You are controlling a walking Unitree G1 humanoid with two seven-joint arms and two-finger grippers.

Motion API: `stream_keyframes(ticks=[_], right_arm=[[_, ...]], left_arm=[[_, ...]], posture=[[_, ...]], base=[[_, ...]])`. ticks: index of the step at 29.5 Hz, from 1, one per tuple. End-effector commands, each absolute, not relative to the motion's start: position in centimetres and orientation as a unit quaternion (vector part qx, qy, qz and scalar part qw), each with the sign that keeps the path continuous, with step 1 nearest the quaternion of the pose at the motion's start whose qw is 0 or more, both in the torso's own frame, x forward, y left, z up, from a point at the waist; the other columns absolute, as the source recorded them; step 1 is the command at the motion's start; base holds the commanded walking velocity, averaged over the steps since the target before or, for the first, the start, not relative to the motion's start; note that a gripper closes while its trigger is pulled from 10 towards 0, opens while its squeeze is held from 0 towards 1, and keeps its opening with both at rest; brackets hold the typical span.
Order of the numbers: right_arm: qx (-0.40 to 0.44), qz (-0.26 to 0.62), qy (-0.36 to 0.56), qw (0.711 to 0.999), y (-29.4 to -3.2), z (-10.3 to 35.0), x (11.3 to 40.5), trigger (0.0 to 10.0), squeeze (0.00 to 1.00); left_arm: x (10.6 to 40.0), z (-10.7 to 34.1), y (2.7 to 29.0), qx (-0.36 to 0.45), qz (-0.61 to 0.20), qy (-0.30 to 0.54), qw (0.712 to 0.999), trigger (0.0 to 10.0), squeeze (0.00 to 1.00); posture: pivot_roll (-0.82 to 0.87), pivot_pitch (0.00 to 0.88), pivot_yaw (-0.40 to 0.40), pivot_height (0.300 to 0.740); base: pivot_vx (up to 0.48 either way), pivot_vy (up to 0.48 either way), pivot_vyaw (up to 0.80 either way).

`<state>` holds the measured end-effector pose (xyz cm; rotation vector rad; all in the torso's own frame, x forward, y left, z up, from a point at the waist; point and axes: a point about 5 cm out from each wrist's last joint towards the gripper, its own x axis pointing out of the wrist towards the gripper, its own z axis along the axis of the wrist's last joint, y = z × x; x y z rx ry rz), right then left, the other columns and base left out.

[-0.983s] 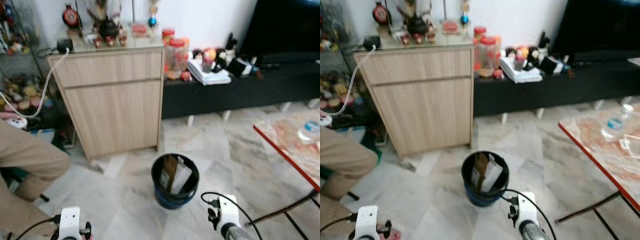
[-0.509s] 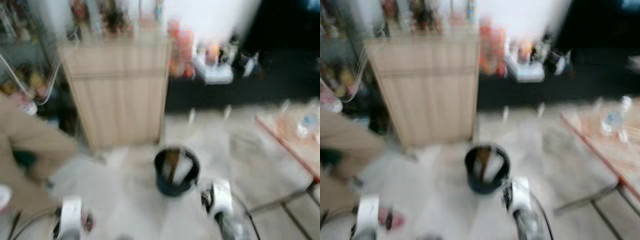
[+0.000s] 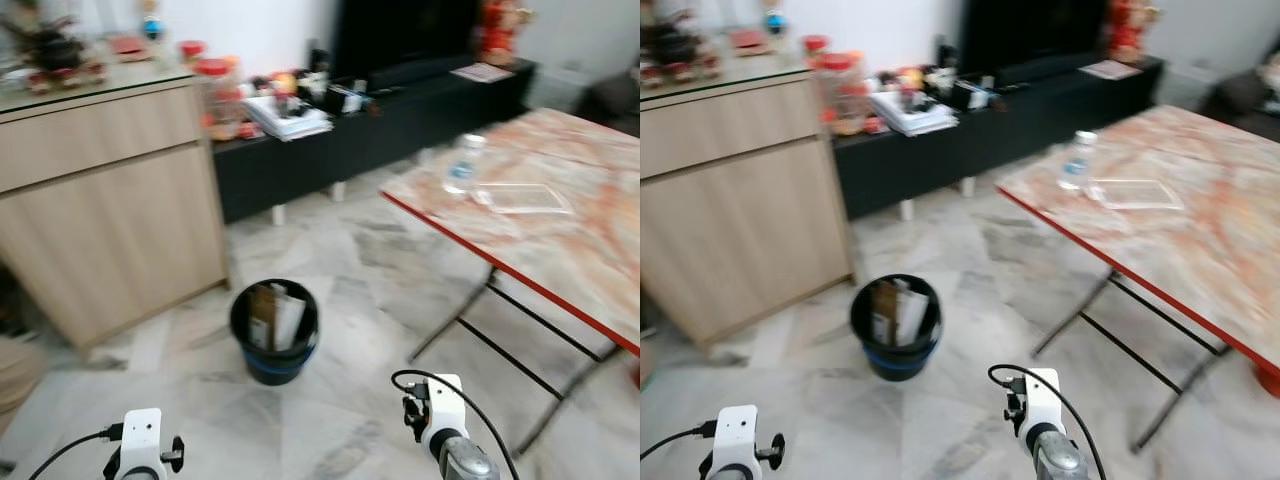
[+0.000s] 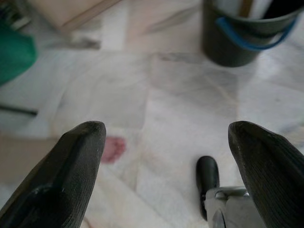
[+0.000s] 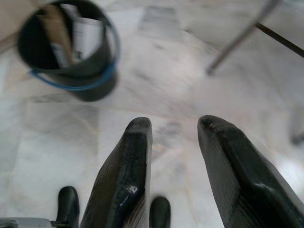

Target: Picking trash to rubbish bin

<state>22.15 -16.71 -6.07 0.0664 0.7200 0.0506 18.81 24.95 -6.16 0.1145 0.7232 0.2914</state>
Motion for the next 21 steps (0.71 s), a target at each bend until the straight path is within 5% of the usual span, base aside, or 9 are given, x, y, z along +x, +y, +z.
stream_keyframes(ticks=[1,21], right_arm=[[0.032,0.022,0.357,0.933,-16.77,-6.21,21.97,10.0,0.00],[0.027,0.029,0.363,0.931,-16.41,-6.30,21.91,10.0,0.00]], left_arm=[[18.66,-6.29,24.88,0.055,0.141,0.357,0.922,10.0,0.00],[18.72,-6.30,24.89,0.060,0.139,0.361,0.920,10.0,0.00]], posture=[[0.06,0.037,-0.059,0.740],[0.06,0.015,-0.057,0.740]], base=[[0.000,0.000,-0.80],[0.000,0.000,-0.80]])
